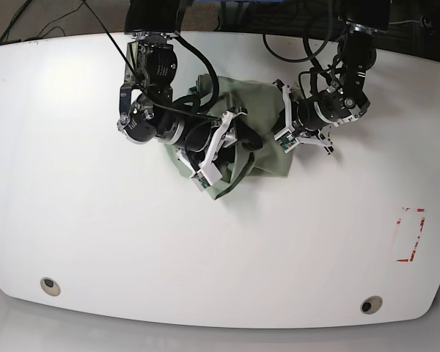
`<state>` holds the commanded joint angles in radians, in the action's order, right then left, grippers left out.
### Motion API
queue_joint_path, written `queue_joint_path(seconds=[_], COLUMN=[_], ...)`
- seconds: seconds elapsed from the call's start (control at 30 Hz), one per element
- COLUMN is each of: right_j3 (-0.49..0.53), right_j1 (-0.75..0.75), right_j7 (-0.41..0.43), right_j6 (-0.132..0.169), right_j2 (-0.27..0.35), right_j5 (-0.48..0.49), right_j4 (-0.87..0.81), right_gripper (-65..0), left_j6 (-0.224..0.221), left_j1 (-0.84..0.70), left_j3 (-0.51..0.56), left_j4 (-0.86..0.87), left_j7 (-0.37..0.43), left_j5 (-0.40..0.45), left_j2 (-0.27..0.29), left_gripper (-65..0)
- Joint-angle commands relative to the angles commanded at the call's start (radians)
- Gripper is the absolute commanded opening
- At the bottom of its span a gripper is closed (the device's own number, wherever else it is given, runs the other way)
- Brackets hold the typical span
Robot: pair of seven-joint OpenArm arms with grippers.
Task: Layout the t-shirt on the table in an organized manner, then fold the t-shirt properly
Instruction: 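Fold the held end over toward the left gripper with the right gripper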
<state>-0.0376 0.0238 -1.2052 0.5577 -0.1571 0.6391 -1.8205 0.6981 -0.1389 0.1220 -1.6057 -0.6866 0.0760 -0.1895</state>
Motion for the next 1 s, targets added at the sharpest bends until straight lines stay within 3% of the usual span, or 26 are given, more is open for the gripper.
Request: queue_joint_path(seconds=[0.07, 0.4, 0.57, 0.67, 0.8, 1.0], right_j3=[0.0, 0.043, 0.074, 0.072, 0.043, 0.035], right_j1=[0.005, 0.021, 0.021, 0.037, 0.041, 0.041], right_j7=[0.0, -0.003, -0.003, -0.003, -0.003, 0.0], right_j6=[0.0, -0.003, -0.034, -0.037, -0.034, -0.029], right_j2=[0.0, 0.0, 0.0, 0.0, 0.0, 0.038], right_j5=[0.0, -0.002, -0.003, -0.003, -0.054, -0.112], right_j4=[0.0, 0.0, -0.006, -0.006, -0.032, -0.084], right_gripper=[-24.3, -24.3, -24.3, -24.3, -24.3, -24.3], left_j6=[0.0, 0.0, 0.0, 0.0, 0.0, 0.0], left_j1=[0.005, 0.005, 0.006, 0.006, 0.006, 0.006], left_j3=[-0.014, -0.029, -0.031, -0.041, -0.068, -0.149], left_j4=[-0.003, -0.1, -0.114, -0.12, -0.133, -0.18], left_j7=[0.0, -0.002, -0.002, -0.002, -0.002, -0.002], left_j5=[0.0, 0.002, 0.002, 0.002, 0.0, 0.0], left_j2=[0.005, 0.018, 0.02, 0.02, 0.025, 0.081], left_gripper=[-62.4, -62.4, -62.4, -62.4, -62.4, -62.4])
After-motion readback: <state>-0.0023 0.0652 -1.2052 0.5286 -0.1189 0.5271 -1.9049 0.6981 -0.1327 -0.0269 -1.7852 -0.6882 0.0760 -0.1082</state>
